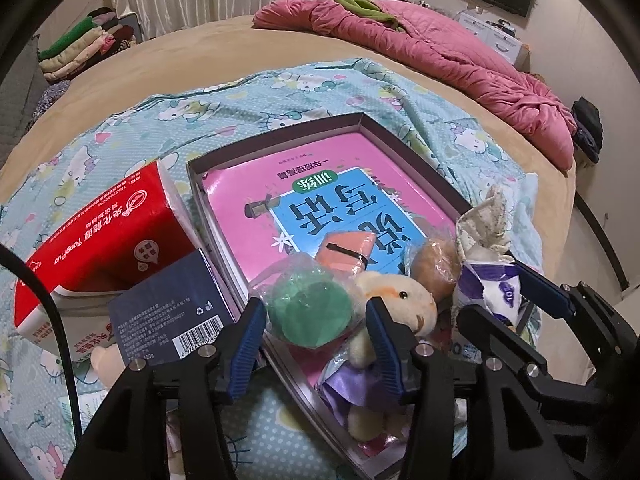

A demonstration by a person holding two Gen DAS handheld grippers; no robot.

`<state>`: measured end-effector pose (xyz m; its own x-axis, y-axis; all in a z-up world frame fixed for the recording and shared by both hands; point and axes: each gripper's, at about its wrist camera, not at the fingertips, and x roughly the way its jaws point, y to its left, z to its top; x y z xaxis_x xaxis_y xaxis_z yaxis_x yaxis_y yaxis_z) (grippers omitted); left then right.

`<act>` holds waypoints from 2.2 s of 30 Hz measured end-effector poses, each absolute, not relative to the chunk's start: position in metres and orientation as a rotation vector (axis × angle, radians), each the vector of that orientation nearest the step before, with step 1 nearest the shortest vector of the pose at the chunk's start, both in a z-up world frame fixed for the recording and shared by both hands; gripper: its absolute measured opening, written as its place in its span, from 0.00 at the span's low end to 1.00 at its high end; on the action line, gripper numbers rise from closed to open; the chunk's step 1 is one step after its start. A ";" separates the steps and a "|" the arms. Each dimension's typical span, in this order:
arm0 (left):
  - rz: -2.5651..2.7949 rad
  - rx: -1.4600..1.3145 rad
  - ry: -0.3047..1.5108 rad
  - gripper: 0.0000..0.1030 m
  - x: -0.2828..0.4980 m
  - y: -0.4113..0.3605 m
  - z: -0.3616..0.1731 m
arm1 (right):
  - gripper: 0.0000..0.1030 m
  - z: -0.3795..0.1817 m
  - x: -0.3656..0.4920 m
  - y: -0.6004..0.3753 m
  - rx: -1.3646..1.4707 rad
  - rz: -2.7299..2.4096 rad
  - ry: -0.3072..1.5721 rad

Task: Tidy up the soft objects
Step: 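Open both tools to release the ball and wrapper onto the tray, then move both open tools back toward the pile beside the red tissue box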

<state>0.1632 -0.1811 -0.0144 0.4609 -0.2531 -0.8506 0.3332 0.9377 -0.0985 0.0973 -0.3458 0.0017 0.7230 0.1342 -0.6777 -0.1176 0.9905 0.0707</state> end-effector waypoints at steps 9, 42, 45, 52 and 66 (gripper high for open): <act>-0.366 0.068 1.008 0.59 0.159 -0.176 -0.005 | 0.68 0.006 0.095 -0.348 0.022 0.120 0.727; -0.338 0.047 0.941 0.61 0.136 -0.153 0.031 | 0.74 -0.013 0.129 -0.368 -0.002 -0.026 0.703; -0.339 0.048 0.937 0.61 0.135 -0.153 0.034 | 0.74 -0.018 0.137 -0.369 -0.015 -0.042 0.708; -0.339 0.054 0.927 0.66 0.129 -0.152 0.038 | 0.74 -0.012 0.138 -0.370 -0.016 -0.032 0.668; -0.341 0.041 0.911 0.67 0.121 -0.145 0.049 | 0.75 0.011 0.138 -0.366 -0.011 -0.012 0.594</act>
